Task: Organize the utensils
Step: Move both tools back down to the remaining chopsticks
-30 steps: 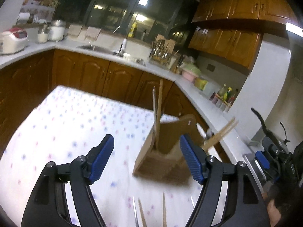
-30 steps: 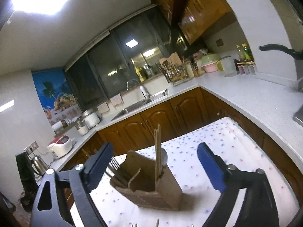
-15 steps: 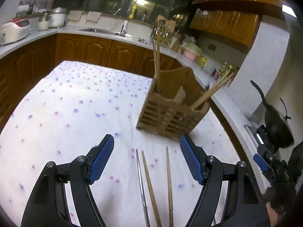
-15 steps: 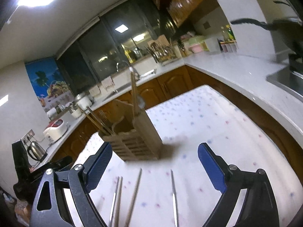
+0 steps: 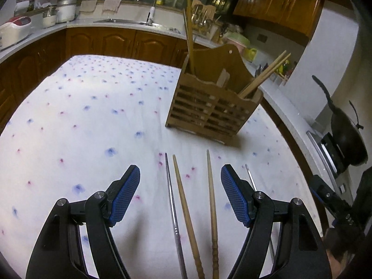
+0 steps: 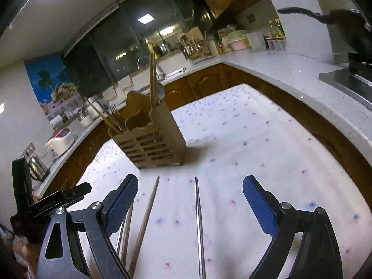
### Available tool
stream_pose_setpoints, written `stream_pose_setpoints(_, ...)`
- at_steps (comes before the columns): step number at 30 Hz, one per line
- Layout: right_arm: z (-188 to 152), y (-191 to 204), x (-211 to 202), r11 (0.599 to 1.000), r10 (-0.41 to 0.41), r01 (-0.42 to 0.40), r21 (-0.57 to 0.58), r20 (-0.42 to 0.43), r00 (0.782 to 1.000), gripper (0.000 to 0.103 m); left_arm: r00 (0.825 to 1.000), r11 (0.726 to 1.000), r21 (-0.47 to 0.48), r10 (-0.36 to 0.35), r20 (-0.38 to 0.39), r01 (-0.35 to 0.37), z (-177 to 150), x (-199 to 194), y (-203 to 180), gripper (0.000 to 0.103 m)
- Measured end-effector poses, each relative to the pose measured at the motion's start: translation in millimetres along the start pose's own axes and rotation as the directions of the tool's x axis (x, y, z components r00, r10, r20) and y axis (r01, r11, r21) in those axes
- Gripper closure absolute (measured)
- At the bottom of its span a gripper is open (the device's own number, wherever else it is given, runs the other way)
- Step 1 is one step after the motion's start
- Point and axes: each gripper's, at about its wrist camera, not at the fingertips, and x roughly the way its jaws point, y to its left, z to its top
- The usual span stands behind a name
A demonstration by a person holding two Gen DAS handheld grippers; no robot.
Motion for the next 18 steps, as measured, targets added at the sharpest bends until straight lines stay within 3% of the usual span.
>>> stream_pose_setpoints(3,-3.2,3.4,13.7,0.999,-0.018,0.016,-0.036,-0.046,0.999,0.015,1.0,1.0,0.008,0.01,-0.023,-0.009,-2.0,7.6,-2.0,0.03)
stream_pose_setpoints(10,-15.2,3.7,60.6,0.995,-0.053,0.035,-0.092,-0.198,0.979,0.055,0.996,0.997,0.072,0.011,-0.086,-0.005,0.3,33.4,-20.6,0.031)
stream_pose_setpoints(13,-17.0,2.3,79.9,0.994,-0.06,0.035,-0.106,-0.249,0.967,0.069,0.993,0.992,0.123,0.018,-0.118,-0.003,4.6,50.4,-35.5,0.043)
stream_pose_setpoints(18,-16.7,0.8,103.8,0.991,-0.075,0.036,-0.131,-0.304,0.95,0.077,0.982,0.983,0.183,0.037,-0.188,-0.003,11.7,84.2,-54.2,0.054)
